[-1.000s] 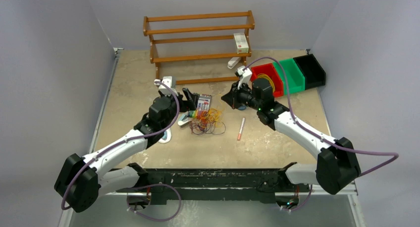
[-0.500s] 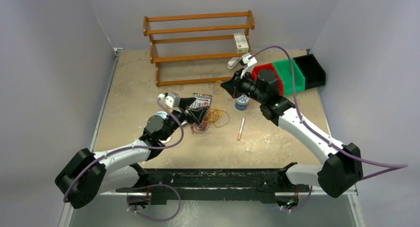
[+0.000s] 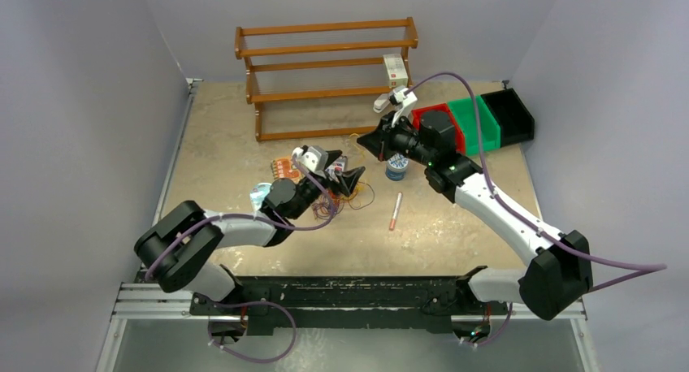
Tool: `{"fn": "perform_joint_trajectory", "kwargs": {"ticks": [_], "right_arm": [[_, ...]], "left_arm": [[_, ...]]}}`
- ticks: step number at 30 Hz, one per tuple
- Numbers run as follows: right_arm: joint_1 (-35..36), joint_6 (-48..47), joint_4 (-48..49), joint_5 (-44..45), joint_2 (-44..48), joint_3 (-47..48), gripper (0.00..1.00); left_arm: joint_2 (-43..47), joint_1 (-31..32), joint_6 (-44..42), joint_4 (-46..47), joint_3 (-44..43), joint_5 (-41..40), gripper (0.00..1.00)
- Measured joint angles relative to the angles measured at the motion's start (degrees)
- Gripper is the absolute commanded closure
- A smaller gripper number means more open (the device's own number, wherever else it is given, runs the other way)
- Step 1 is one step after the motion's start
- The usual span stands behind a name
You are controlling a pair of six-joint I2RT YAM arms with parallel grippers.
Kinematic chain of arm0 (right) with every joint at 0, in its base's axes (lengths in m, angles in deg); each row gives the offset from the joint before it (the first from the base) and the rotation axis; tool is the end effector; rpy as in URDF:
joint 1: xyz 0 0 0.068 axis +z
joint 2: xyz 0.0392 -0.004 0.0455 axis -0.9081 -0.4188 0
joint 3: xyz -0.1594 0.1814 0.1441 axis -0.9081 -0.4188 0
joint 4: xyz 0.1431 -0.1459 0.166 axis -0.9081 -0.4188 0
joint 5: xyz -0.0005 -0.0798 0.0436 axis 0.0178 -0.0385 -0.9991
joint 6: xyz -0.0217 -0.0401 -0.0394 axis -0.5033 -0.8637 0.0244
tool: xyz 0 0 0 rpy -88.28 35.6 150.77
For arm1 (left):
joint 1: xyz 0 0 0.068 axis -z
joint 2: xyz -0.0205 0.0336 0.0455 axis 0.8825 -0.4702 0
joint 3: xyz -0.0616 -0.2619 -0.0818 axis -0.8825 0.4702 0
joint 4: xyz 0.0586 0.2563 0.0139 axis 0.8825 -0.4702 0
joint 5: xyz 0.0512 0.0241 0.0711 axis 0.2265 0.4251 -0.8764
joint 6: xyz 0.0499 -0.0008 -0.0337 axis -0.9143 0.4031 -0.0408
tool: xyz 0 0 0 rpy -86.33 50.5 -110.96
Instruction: Untangle the cables
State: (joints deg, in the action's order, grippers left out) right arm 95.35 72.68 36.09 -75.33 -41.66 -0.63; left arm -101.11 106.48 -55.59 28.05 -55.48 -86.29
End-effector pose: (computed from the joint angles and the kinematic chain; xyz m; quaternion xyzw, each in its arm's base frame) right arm 0.2625 0.1703 0.3607 -0.2063 0.6987 0.3837 0.5675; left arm 0.2099 -0.2052 0.2358 0.1673 0.6122 -0.3637 0.6819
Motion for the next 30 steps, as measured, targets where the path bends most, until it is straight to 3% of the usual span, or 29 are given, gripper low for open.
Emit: {"fn": "perform_joint_trajectory", "kwargs": {"ticks": [7, 16, 30], "right_arm": [[0.00, 0.39, -0.66, -2.01, 0.02, 0.46, 1.00], [0.00, 0.59, -2.10, -2.84, 1.86, 3.10, 1.00], [0.00, 0.31, -2.93, -0.92, 6.51, 11.37, 1.00]], "left_arm": [[-7.82, 0.00, -0.35, 6.29, -3.87, -0.81, 0.25], [-18.34, 0.00, 1.01, 11.30, -4.44, -0.85, 0.48], [-20.37, 0.11, 3.08, 13.55, -0.48, 2.36, 0.58]]}}
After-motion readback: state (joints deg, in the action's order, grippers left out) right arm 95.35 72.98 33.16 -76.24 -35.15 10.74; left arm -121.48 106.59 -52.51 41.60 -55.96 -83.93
